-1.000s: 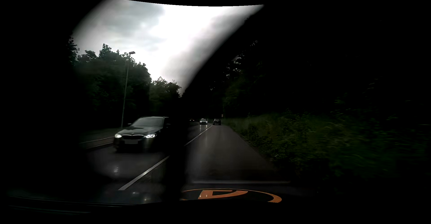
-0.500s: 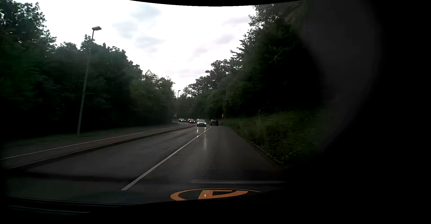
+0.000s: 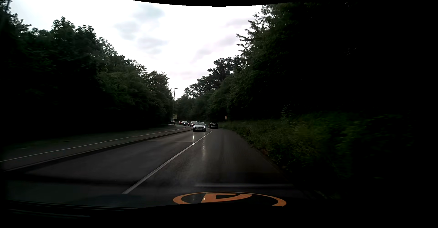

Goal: Follow the waypoints while adhering to traffic rules and regulations

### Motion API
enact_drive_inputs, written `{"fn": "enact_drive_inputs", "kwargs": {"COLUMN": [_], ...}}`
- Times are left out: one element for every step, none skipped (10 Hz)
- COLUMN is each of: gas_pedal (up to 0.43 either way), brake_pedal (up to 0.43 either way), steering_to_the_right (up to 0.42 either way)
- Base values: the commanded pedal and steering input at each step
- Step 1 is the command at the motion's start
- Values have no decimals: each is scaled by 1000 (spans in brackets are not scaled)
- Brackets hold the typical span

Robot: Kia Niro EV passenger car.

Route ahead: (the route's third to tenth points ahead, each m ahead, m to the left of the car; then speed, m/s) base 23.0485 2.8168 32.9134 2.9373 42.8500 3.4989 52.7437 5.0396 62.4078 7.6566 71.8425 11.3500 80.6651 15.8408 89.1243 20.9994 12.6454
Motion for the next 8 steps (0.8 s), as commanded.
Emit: {"fn": "enact_drive_inputs", "kwargs": {"gas_pedal": [138, 138, 130, 130, 118, 110, 98, 98], "brake_pedal": [0, 0, 0, 0, 0, 0, 0, 0], "steering_to_the_right": [1, 1, 2, 1, 2, 2, 2, 1]}}
